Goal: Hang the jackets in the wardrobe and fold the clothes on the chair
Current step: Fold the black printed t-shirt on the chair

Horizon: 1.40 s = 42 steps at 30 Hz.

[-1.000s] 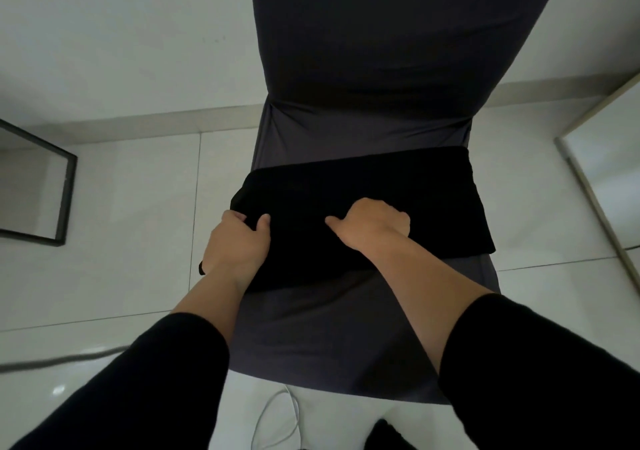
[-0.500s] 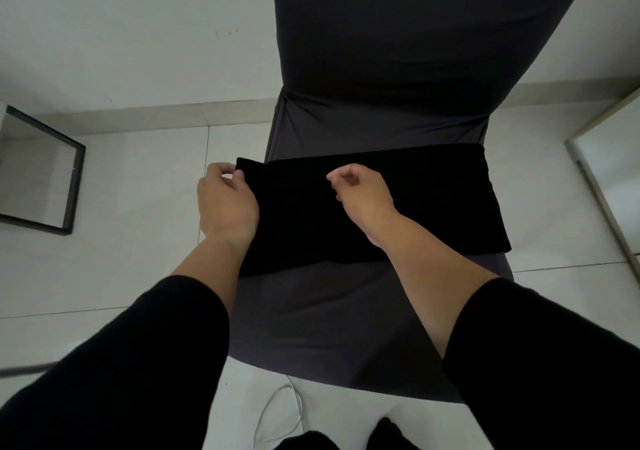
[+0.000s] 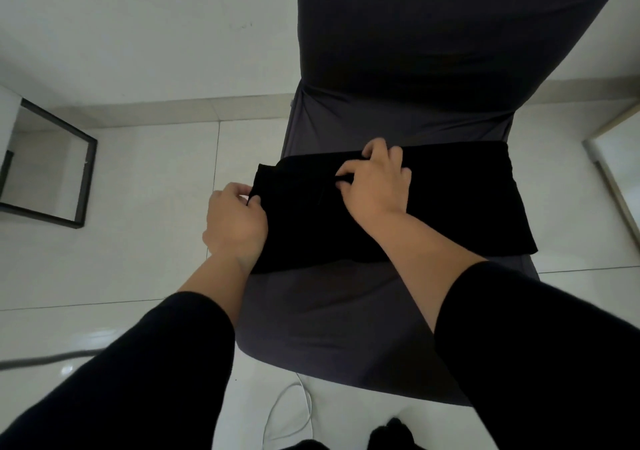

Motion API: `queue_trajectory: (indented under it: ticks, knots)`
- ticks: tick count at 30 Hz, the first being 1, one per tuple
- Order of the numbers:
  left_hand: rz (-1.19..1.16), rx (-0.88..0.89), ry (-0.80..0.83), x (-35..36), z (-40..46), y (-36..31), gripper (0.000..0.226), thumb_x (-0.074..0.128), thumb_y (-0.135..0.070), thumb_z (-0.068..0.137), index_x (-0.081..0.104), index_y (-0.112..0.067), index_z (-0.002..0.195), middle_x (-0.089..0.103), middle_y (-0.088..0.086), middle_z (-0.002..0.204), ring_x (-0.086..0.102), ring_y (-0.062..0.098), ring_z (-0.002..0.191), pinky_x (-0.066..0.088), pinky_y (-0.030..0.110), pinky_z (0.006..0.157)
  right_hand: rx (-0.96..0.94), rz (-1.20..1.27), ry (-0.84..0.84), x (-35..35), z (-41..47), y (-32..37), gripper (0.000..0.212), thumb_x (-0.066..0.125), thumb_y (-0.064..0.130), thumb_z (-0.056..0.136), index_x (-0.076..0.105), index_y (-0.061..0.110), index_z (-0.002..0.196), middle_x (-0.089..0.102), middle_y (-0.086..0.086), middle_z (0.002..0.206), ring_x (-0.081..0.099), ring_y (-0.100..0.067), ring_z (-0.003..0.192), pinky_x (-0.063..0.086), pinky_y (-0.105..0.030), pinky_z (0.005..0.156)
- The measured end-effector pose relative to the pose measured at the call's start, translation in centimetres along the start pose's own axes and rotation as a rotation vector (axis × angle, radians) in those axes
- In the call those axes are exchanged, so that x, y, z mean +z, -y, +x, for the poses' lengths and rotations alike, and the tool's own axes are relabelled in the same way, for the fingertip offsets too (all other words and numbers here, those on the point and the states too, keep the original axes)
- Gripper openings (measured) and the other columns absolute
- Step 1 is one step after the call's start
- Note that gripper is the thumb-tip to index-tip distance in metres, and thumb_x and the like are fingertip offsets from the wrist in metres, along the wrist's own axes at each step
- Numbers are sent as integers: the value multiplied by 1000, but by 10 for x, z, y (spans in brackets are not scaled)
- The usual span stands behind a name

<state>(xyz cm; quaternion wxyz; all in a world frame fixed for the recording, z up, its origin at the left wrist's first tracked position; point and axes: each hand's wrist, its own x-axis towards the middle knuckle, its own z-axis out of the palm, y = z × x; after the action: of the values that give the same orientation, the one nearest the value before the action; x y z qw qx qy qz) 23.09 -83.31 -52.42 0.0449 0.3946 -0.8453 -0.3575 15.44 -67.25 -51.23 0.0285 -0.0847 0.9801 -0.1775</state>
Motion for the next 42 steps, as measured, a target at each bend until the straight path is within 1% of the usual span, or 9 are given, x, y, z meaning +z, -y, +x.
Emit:
queue_trajectory:
  ticks: [3,7,11,16,21,28,32,37,42]
  knots:
    - [-43,-23,4,-4,6,-5,5,52,-23,91,56,-25,94,60,0,91,50,5,61,35,23,52,12,227,-124,-3,7,4,12,60,29,90,68,27,99,45,1,113,48,-20,102,48,-35,81]
    - [-193,-142,57,-1,11,-15,12,48,-9,84,55,-19,87,63,7,86,63,20,65,55,33,58,-148,454,-161,-7,-8,1,13,58,13,89,66,19,97,56,5,108,57,-13,90,53,-33,74]
    - [-330,-260,104,5,3,-21,5,44,-15,88,47,-18,90,61,8,87,62,22,66,59,43,74,-211,205,-71,4,-40,-24,20,58,16,87,65,23,105,61,5,108,53,-18,101,46,-35,86]
    - [-283,-75,136,13,-14,-15,49,63,-25,88,36,-15,128,54,-1,88,58,18,80,56,43,79,-157,71,-75,12,-52,-33,21,61,20,87,67,24,107,58,2,108,51,-20,104,39,-34,88]
    - [-244,-83,42,4,-29,0,31,44,-13,93,41,-15,124,53,-3,74,53,9,66,39,23,54,-213,-63,-105,8,-61,-25,17,62,24,84,69,27,99,58,4,99,50,-22,100,34,-34,83]
    - [118,-143,117,-2,-48,53,37,34,-34,100,51,-11,122,53,12,119,46,33,114,37,41,88,-290,-115,97,12,-83,-2,49,50,28,78,57,28,126,40,-4,145,28,-25,136,17,-42,108]
    - [-214,-262,136,-5,-50,81,28,38,-33,99,57,-12,98,60,1,90,60,28,97,42,33,79,-455,-129,332,30,-92,17,52,40,37,97,26,38,148,9,0,160,2,-20,148,2,-46,119]
    - [-624,-470,18,-28,-48,83,28,20,-24,102,44,-11,110,63,4,106,67,18,81,46,35,80,-380,73,157,35,-95,30,41,40,21,101,43,30,141,43,8,147,29,-18,142,21,-51,116]
    - [-505,-595,521,-48,-54,78,54,33,-61,94,55,-16,116,63,-2,106,56,15,91,39,30,81,-495,35,230,39,-115,20,38,44,21,100,49,27,137,48,10,143,32,-15,141,24,-53,115]
